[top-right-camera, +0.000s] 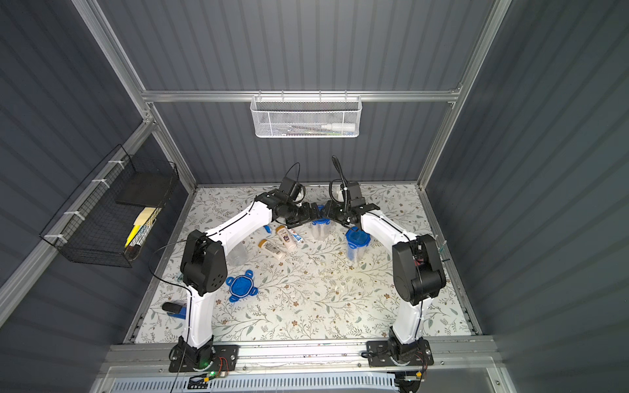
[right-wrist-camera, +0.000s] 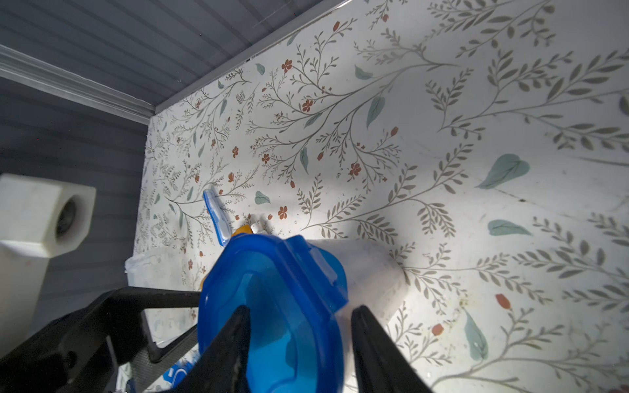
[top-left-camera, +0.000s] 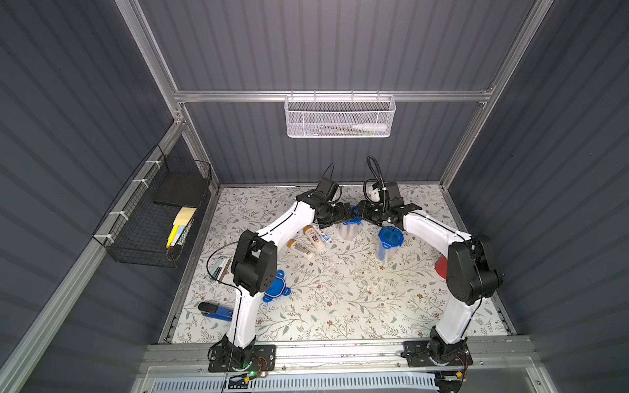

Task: Take out toiletry kits
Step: Adjust the container at the center of the board.

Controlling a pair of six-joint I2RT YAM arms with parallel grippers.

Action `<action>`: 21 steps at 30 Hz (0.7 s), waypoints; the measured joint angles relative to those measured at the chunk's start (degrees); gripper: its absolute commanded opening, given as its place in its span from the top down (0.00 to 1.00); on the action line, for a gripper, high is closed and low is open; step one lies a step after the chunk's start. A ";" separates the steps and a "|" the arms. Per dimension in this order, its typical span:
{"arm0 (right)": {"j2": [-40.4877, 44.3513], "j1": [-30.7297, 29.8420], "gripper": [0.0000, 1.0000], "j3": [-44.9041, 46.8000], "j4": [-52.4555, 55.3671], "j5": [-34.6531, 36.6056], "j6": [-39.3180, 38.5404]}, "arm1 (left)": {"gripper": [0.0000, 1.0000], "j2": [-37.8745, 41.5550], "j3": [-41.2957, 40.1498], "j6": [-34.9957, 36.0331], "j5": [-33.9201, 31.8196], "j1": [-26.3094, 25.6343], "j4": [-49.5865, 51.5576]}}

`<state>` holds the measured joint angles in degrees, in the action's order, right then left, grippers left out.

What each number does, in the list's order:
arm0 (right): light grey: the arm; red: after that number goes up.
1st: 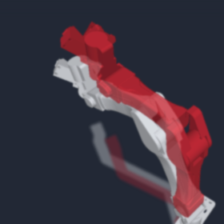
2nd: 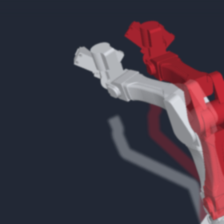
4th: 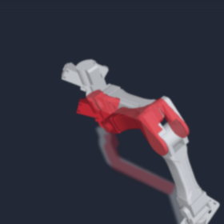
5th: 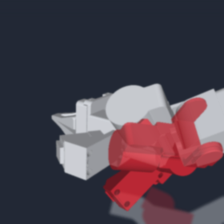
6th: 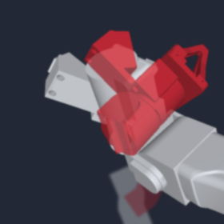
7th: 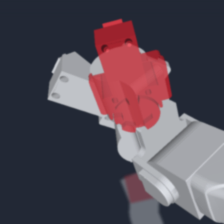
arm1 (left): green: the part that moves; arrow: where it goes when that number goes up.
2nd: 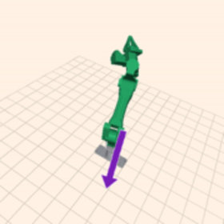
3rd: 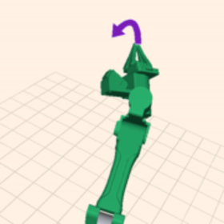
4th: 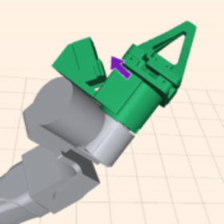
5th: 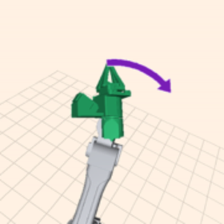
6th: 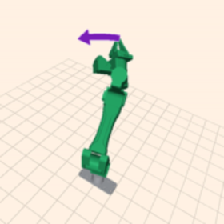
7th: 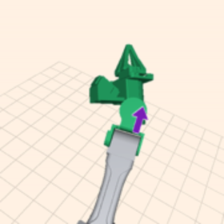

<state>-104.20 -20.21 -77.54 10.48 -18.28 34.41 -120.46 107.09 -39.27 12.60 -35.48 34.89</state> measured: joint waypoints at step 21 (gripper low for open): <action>4.79 -3.17 0.58 4.24 2.97 -2.62 -0.72 | 0.22 1.03 0.57 0.04 -2.58 -0.11 -0.63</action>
<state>-99.42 -23.38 -73.30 13.45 -20.91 33.69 -119.44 107.66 -39.22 10.02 -35.59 34.26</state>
